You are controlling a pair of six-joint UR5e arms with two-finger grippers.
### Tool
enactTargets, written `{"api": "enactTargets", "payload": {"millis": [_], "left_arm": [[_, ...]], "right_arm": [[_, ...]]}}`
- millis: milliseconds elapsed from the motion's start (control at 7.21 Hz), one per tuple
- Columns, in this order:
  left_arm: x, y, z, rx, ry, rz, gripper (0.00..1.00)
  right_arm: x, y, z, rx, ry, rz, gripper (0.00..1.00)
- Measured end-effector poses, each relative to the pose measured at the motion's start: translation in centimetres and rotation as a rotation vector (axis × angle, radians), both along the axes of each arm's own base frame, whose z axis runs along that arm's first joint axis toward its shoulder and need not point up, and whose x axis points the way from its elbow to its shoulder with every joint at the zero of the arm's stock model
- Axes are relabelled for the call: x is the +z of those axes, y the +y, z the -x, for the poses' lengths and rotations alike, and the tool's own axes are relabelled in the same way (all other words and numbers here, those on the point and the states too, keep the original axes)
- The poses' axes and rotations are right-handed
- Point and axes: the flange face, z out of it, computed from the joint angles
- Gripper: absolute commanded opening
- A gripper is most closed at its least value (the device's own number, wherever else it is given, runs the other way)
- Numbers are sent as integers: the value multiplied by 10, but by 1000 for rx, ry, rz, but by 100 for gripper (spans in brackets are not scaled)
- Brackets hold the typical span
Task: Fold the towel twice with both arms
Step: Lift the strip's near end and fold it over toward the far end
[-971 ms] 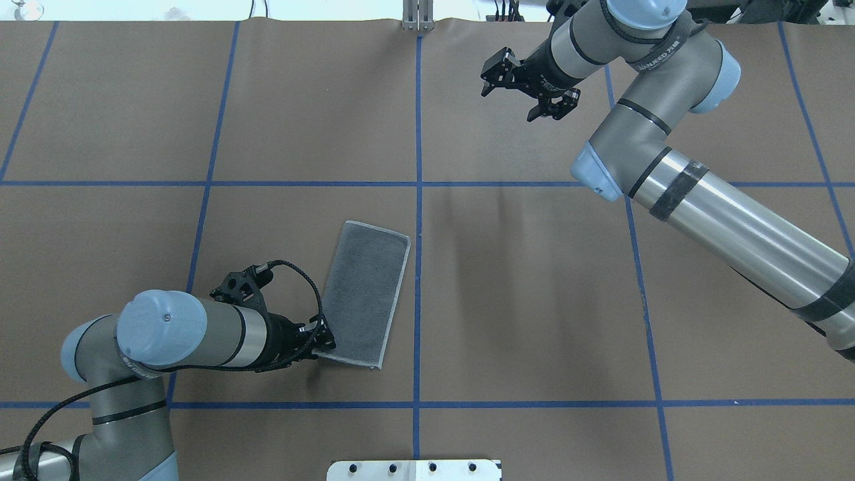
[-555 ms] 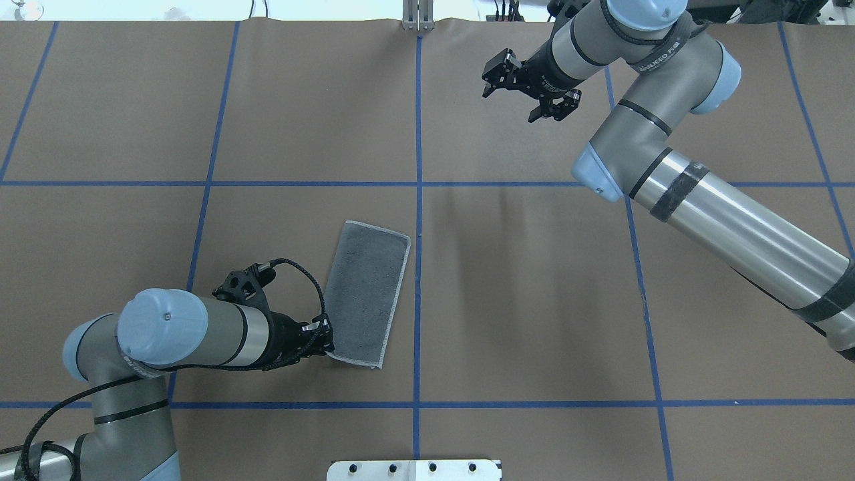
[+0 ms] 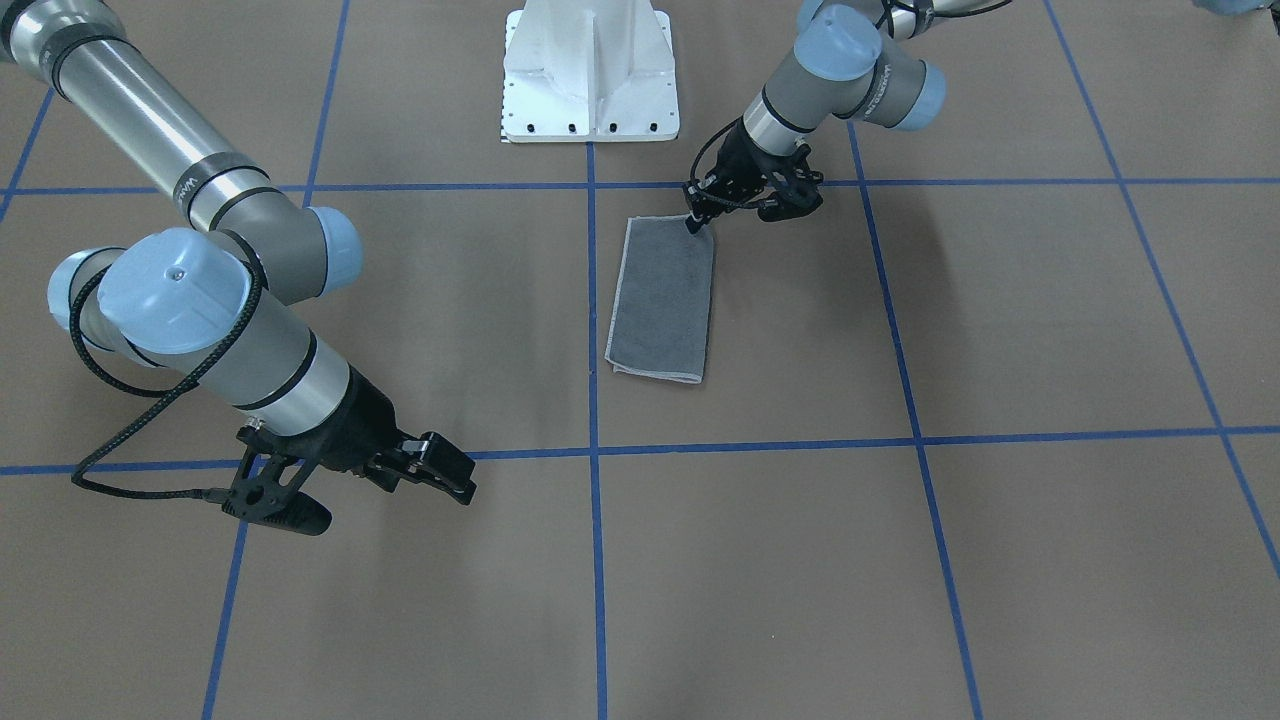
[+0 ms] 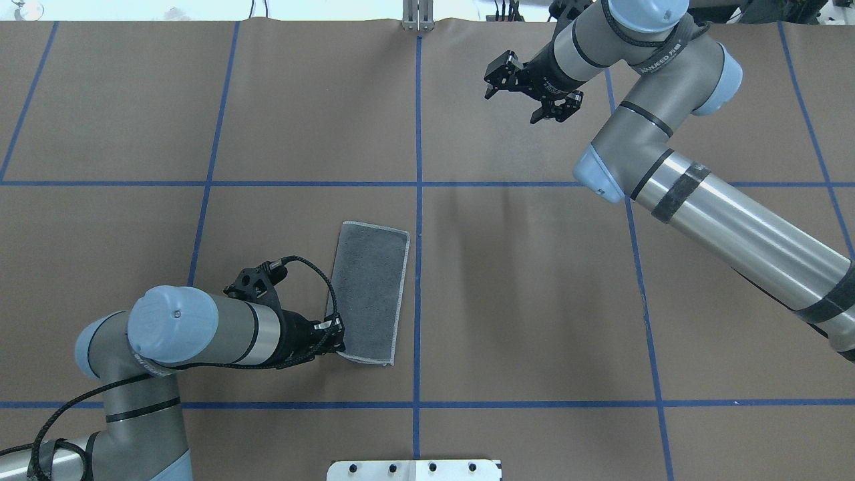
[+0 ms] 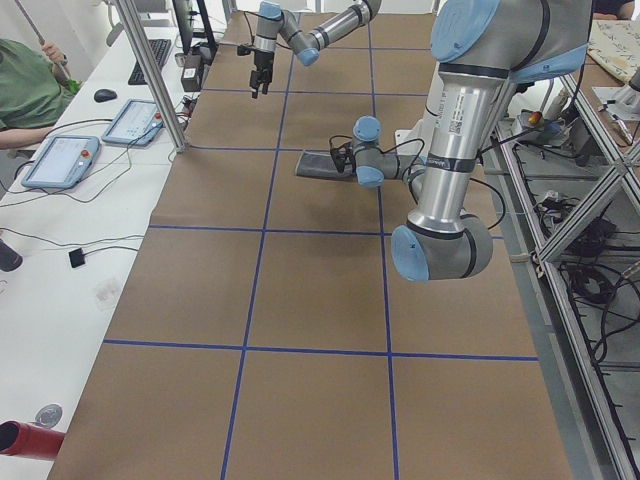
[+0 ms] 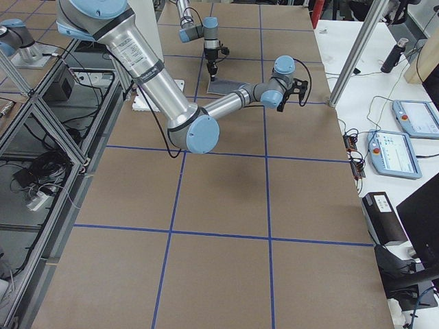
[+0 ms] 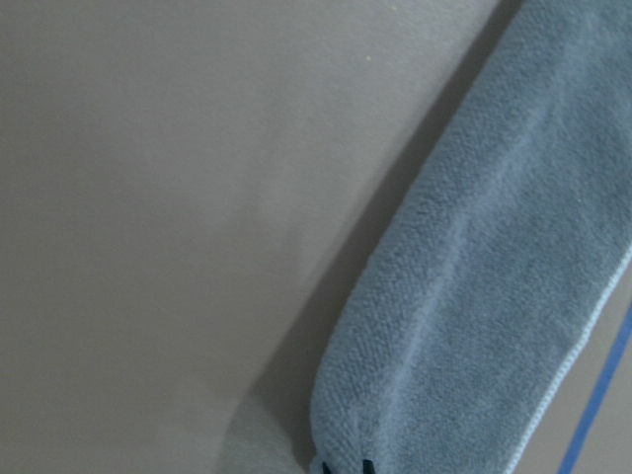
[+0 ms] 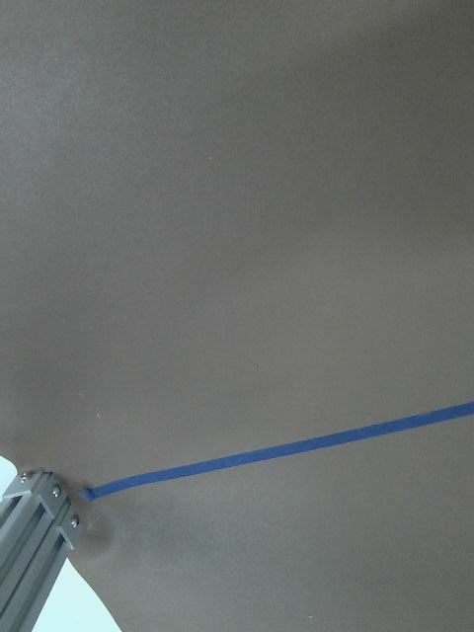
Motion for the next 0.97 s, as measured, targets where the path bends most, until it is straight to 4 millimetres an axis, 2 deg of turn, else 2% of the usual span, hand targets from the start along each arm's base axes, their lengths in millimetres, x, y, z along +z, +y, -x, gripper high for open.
{"api": "enactTargets", "payload": {"millis": [277,416,832,971], "left_arm": [[-16,-6,-7,-3,23,-9,0],[-26,-16,-6,-18,35,-14,0],[-51,-64,-7,-84,58,-23,0],[-53,-84,-7,-105,53,-19,0]], "right_arm": [[1,0,0,0,2,-1,100],[3,1,1,-1,4,-1,100],[5,2,3,-2,6,0,100],[5,3,3,-3,6,0,100]]}}
